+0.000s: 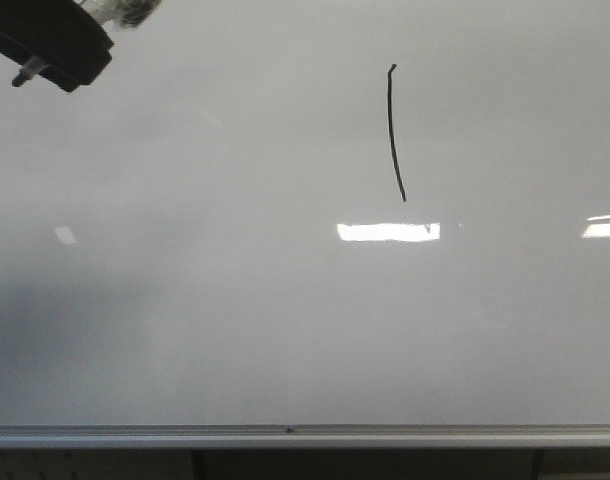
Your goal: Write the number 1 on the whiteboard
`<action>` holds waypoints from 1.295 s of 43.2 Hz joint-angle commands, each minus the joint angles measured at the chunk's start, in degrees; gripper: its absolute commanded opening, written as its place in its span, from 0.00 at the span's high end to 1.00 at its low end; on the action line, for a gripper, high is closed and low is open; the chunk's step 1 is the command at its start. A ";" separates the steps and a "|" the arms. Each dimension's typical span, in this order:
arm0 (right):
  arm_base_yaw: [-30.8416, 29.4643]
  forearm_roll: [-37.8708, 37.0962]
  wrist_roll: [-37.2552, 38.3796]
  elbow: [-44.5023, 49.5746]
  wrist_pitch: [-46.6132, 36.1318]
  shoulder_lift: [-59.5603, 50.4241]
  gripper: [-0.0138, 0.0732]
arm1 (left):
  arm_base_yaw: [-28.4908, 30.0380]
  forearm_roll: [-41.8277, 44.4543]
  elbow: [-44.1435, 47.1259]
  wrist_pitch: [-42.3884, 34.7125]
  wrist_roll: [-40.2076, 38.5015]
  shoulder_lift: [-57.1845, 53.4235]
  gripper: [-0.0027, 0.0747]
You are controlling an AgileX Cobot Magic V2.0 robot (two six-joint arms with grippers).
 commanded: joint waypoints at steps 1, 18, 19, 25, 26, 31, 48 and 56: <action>-0.35 -0.33 2.05 1.24 -4.94 -2.04 0.48 | 3.77 -1.76 -1.45 -3.33 -2.66 -1.80 0.99; -0.35 -8.50 9.43 21.87 -27.29 -16.86 0.87 | 21.74 -0.48 10.57 -13.06 -9.06 -5.04 0.99; -0.35 -8.50 9.43 22.83 -27.67 -17.44 0.91 | 22.51 -0.37 11.20 -13.38 -9.06 -4.87 0.99; -0.35 -8.50 9.43 25.82 -28.12 -19.41 0.97 | 26.32 0.79 14.43 -17.19 -9.06 -3.56 0.99; -0.35 -8.50 9.43 26.06 -28.12 -19.48 0.96 | 26.52 0.79 14.56 -17.93 -9.06 -3.11 0.99; -0.35 -8.50 9.43 26.92 -28.05 -19.52 0.96 | 26.97 0.79 14.05 -19.91 -9.06 -0.38 0.99; -0.35 -8.50 9.43 27.18 -28.24 -19.52 0.96 | 24.41 1.74 13.66 -33.08 -8.44 12.05 0.99; -0.35 -8.50 9.43 27.18 -28.24 -19.52 0.96 | 23.30 2.01 13.66 -37.52 -8.44 15.21 0.99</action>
